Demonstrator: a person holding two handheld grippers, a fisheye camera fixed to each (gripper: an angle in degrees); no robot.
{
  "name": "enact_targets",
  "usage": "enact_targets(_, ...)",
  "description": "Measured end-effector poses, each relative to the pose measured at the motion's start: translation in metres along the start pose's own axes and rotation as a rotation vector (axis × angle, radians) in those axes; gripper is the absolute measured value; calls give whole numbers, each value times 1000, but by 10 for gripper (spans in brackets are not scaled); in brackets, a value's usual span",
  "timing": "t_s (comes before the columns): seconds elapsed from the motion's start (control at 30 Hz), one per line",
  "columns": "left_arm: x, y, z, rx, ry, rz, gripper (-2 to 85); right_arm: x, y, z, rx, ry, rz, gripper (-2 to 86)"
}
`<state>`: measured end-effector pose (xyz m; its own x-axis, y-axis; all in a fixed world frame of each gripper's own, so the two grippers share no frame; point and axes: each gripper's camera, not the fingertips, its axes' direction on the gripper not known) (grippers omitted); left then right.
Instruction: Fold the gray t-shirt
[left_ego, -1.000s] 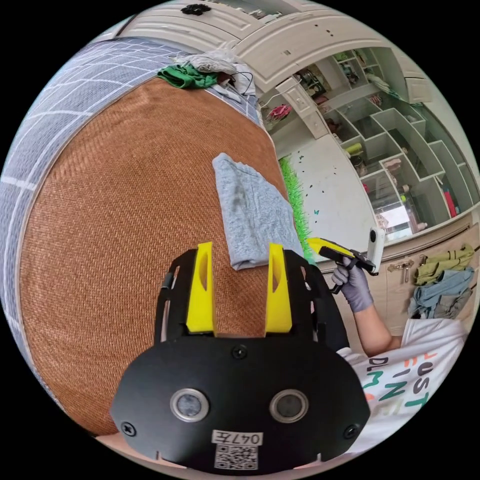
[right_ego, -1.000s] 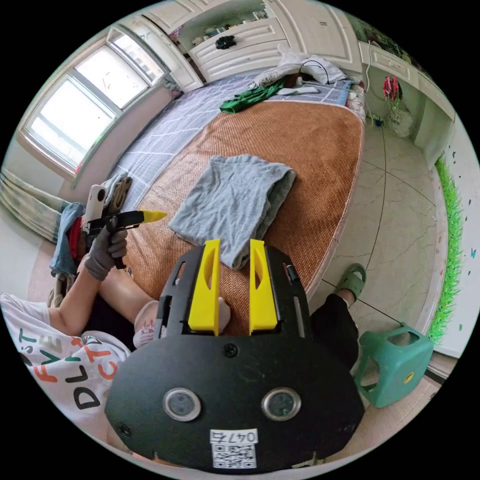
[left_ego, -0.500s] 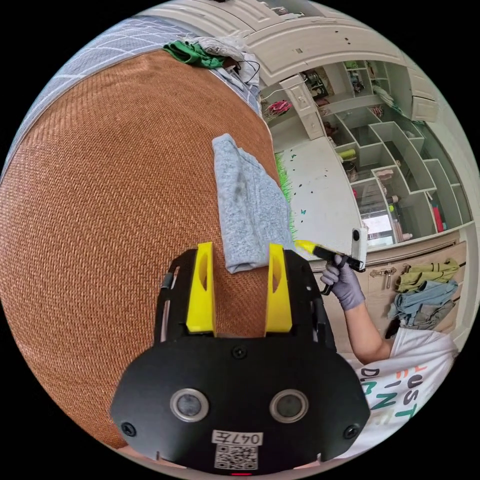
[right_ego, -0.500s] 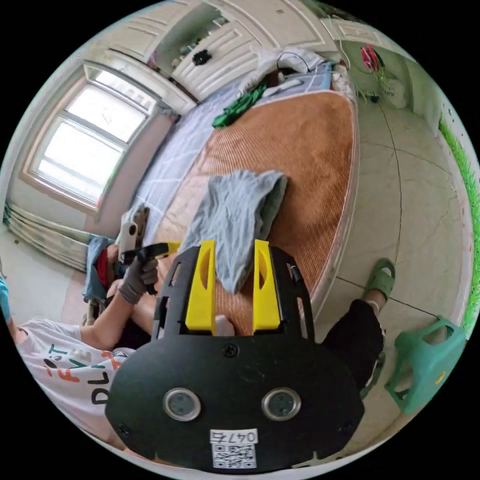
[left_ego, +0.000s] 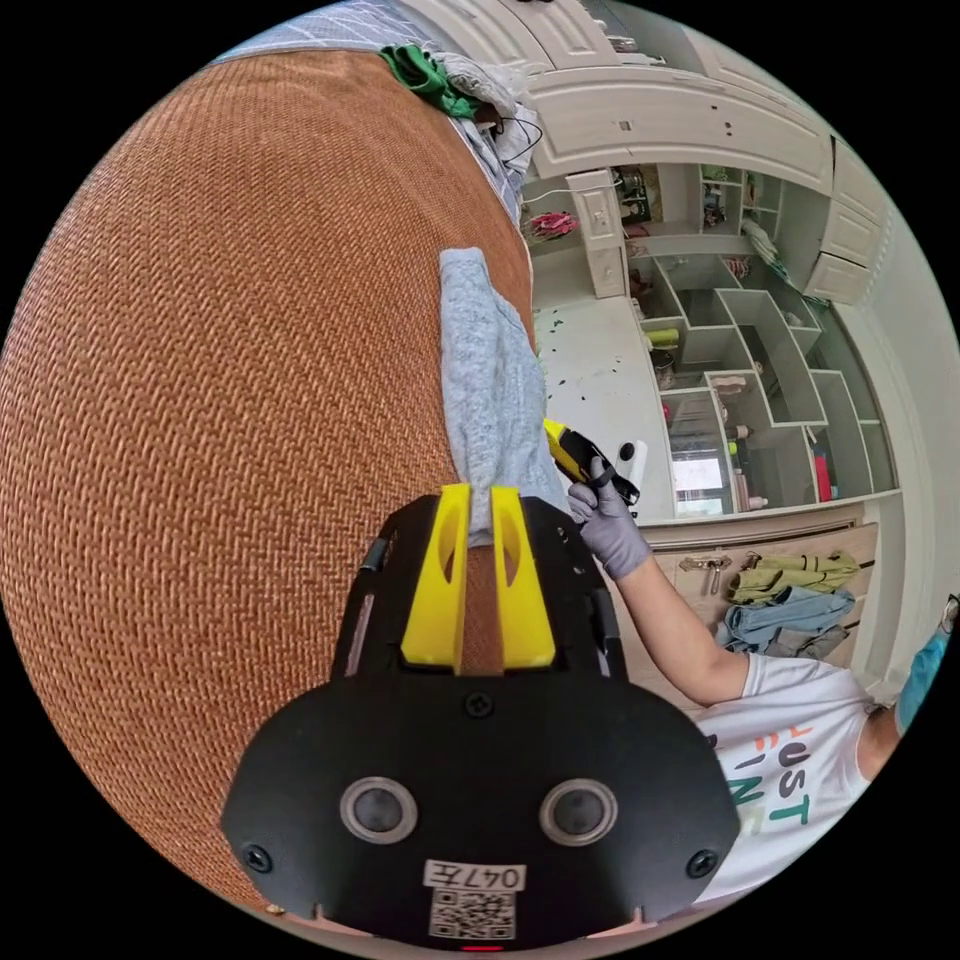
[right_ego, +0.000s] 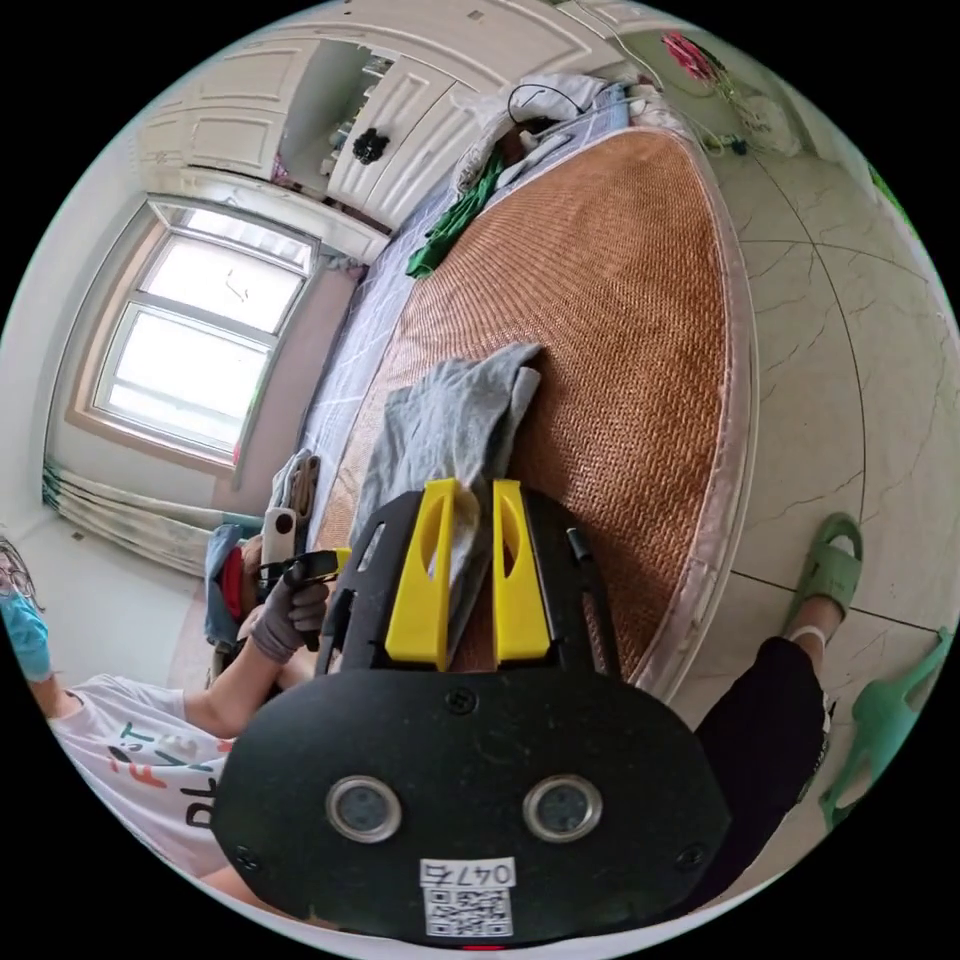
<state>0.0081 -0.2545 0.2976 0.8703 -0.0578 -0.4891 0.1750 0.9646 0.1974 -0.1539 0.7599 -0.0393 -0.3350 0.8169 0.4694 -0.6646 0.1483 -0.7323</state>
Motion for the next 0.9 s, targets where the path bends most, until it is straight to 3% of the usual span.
enact_targets(0.17,-18,21,-53,9,-90,9,2,-29,-24,-3,-40,35,-26,-3)
enact_targets(0.47,17,79,-231,100,-192,92,-4,-238,-69,-2,-90,252,-548,-5)
enact_targets(0.67,71,140,-462,267,-193,138,-5,-409,-125,18,-8,67,-801,-5)
enact_targets(0.9,164,224,-801,521,-547,179,-3,-628,-220,81,128,-231,-979,-5)
